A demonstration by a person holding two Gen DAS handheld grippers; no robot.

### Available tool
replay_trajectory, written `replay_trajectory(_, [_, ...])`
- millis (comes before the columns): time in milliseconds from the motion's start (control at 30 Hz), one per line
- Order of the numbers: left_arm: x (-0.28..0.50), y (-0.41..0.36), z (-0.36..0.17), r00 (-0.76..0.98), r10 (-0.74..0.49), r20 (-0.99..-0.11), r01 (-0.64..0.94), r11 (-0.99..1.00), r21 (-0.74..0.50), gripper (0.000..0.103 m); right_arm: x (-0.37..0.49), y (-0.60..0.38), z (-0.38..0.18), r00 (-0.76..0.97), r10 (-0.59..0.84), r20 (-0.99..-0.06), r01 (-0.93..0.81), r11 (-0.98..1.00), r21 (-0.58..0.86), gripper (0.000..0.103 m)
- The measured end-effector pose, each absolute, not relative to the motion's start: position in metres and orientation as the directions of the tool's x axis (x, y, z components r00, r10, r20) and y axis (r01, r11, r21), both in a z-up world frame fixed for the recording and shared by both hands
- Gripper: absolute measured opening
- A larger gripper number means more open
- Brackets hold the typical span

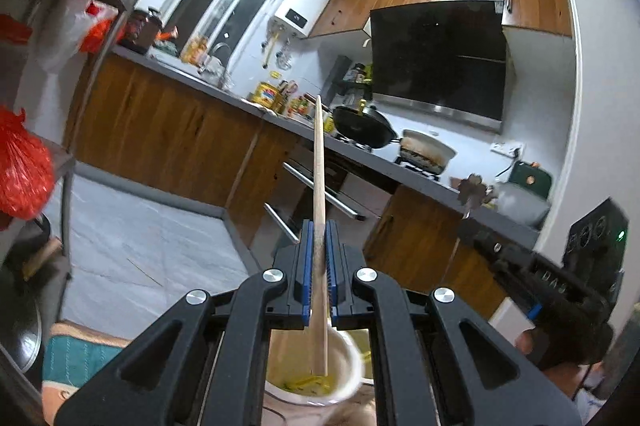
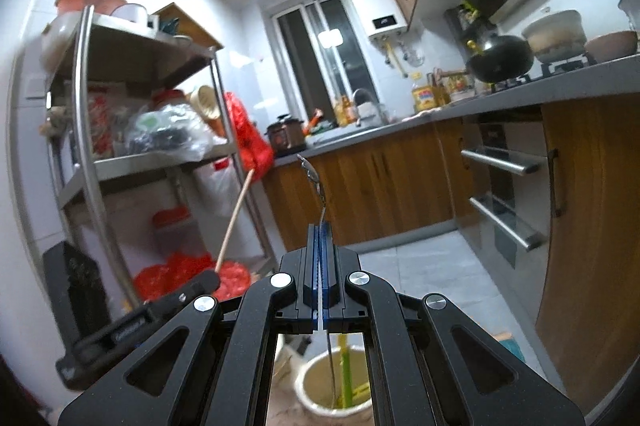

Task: Organize utensils
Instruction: 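Carry the chopstick over the tall pot while the right carries the spoon over the short pot, then open the left tool into the tall pot while the right releases into the short pot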

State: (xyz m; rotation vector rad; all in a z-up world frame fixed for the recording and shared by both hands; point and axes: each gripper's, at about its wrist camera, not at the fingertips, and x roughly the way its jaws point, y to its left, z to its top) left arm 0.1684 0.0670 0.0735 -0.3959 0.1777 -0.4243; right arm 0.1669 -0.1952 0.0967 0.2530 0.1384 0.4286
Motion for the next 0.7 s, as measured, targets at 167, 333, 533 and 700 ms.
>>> replay_trajectory(167, [0.172, 0.061, 0.063, 0.923, -0.373, -0.097, 0.319, 0.881, -0.350, 0.006, 0.183, -0.190, 0.084, 0.910, 0.404, -0.090, -0.369, 0.891, 0.267, 0.002])
replay_trajectory(333, [0.171, 0.057, 0.059, 0.926, -0.360, -0.117, 0.315, 0.904, -0.288, 0.006, 0.188, -0.183, 0.069, 0.901, 0.409, -0.148, -0.366, 0.896, 0.252, 0.002])
replay_trajectory(533, [0.153, 0.059, 0.053, 0.925, -0.351, -0.148, 0.310, 0.919, -0.246, 0.006, 0.187, -0.184, 0.056, 0.882, 0.421, -0.212, -0.362, 0.893, 0.266, 0.002])
replay_trajectory(700, [0.141, 0.062, 0.050, 0.935, -0.319, -0.157, 0.281, 0.933, -0.225, 0.006, 0.189, -0.186, 0.043, 0.864, 0.424, -0.273, -0.348, 0.893, 0.285, 0.002])
